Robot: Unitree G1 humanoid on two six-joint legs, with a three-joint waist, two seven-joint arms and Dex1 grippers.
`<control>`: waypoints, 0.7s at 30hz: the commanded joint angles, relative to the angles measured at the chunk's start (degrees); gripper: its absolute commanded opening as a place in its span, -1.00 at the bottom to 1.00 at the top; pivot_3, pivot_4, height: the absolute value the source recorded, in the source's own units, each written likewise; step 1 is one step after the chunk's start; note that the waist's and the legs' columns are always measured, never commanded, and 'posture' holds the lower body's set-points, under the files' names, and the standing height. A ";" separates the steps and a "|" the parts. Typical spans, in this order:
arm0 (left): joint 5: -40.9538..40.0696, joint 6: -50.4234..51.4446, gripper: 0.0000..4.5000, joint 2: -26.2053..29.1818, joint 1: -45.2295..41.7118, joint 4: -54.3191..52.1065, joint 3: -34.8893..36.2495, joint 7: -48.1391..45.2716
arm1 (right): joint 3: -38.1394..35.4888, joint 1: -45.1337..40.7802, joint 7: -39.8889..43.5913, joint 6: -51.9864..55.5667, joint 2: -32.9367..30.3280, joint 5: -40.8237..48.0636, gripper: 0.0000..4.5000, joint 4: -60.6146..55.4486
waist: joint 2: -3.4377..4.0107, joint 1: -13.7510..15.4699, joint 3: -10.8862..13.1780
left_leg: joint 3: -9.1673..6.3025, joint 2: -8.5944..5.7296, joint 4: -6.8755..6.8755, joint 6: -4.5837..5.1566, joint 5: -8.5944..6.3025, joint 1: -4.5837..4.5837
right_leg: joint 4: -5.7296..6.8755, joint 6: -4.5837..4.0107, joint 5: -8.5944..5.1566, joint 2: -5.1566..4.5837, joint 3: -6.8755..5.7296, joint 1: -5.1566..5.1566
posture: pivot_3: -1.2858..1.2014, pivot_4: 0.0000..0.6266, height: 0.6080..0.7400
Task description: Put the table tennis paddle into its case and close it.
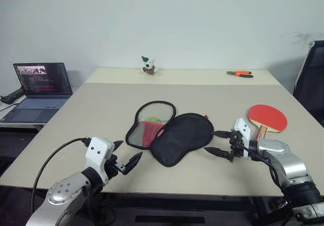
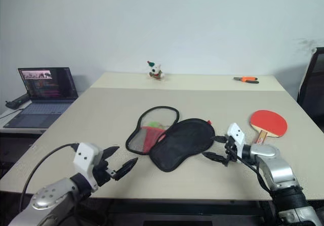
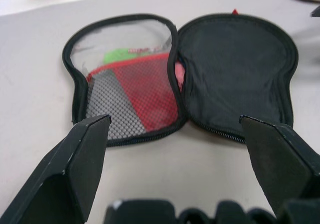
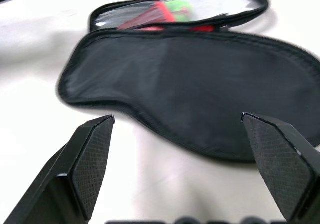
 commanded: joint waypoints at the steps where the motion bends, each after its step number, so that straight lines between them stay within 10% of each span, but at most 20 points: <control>1: 1.48 -2.77 1.00 0.64 -2.06 1.79 -0.82 -1.39 | -0.37 0.22 0.38 -0.04 -1.18 0.29 0.99 -2.82 | 0.00 0.01 0.00 | 0.01 0.00 0.00 0.00 0.00 0.01 | 0.01 0.00 0.00 0.00 0.00 0.00 | 0.03 -0.52 1.00; 21: 3.72 -11.18 1.00 4.38 -20.68 25.65 -11.29 -23.69 | -5.38 12.25 -9.19 11.78 -2.27 7.58 0.99 -24.42 | -0.03 1.00 -0.01 | 0.06 0.04 0.01 -0.02 0.02 0.03 | 0.01 0.26 -0.15 0.24 -0.02 0.01 | 0.03 -0.52 1.00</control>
